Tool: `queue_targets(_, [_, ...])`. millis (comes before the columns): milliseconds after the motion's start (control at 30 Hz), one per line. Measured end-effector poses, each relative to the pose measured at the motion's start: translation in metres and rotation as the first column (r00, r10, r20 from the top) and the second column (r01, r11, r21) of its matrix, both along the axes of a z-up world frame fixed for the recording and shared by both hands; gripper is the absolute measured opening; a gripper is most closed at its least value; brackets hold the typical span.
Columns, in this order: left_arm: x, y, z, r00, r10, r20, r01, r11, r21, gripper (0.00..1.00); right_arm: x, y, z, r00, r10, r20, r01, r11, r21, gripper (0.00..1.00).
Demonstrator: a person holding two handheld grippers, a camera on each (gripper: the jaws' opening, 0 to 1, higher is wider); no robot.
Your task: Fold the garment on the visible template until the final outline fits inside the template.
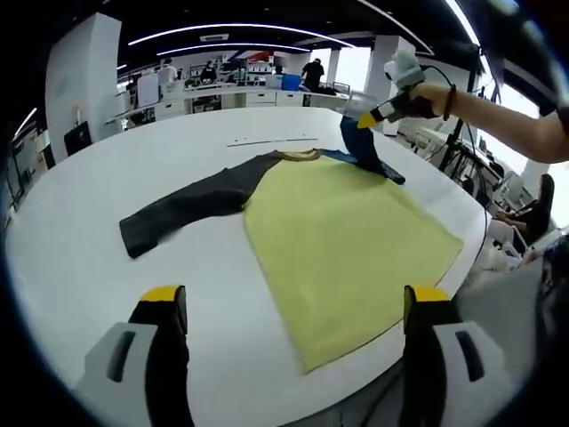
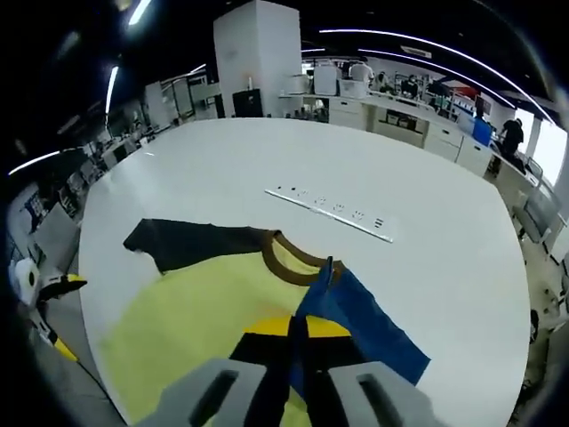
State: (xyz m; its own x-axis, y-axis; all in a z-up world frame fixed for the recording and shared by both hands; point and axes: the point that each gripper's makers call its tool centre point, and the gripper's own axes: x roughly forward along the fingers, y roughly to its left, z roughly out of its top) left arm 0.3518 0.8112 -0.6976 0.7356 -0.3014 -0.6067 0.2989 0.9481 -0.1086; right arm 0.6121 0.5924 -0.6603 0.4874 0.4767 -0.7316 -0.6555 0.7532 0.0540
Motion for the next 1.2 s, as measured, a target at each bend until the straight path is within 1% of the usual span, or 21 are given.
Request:
queue_targets(367, [-0.003,0.001,-0.002,1.0,0.001,-0.006,-0.001,1.0,0.0,0.99,-0.003,0.039,0.002,0.998,0.062,-0.003,-0.062,0.998,0.02,0.0])
queue_targets(567, [-0.004,0.001,-0.002,1.0,-0.001,-0.006,0.001,1.0,0.0,0.99,-0.007,0.064,0.007,0.996,0.088,0.002,-0.088,0.995,0.041,0.0])
queue_targets(733, [-0.004,-0.001,-0.002,1.0,-0.004,-0.007,0.004,1.0,-0.001,0.99,-0.011,0.083,0.009,0.994,0.111,0.011,-0.111,0.993,0.045,0.0])
queue_targets(1000, [-0.006,0.002,-0.005,1.0,0.003,-0.014,-0.003,1.0,-0.001,0.99,-0.019,0.106,0.01,0.992,0.128,0.003,-0.127,0.99,0.063,0.0])
queue_targets(1133, [-0.006,0.002,-0.005,1.0,0.007,-0.013,-0.007,1.0,-0.006,0.99,-0.025,0.119,0.008,0.99,0.141,-0.004,-0.14,0.987,0.073,0.0])
queue_targets(1200, [-0.006,0.002,-0.005,1.0,0.008,-0.01,-0.009,1.0,-0.008,0.99,-0.025,0.123,0.006,0.991,0.135,-0.008,-0.134,0.988,0.074,0.0])
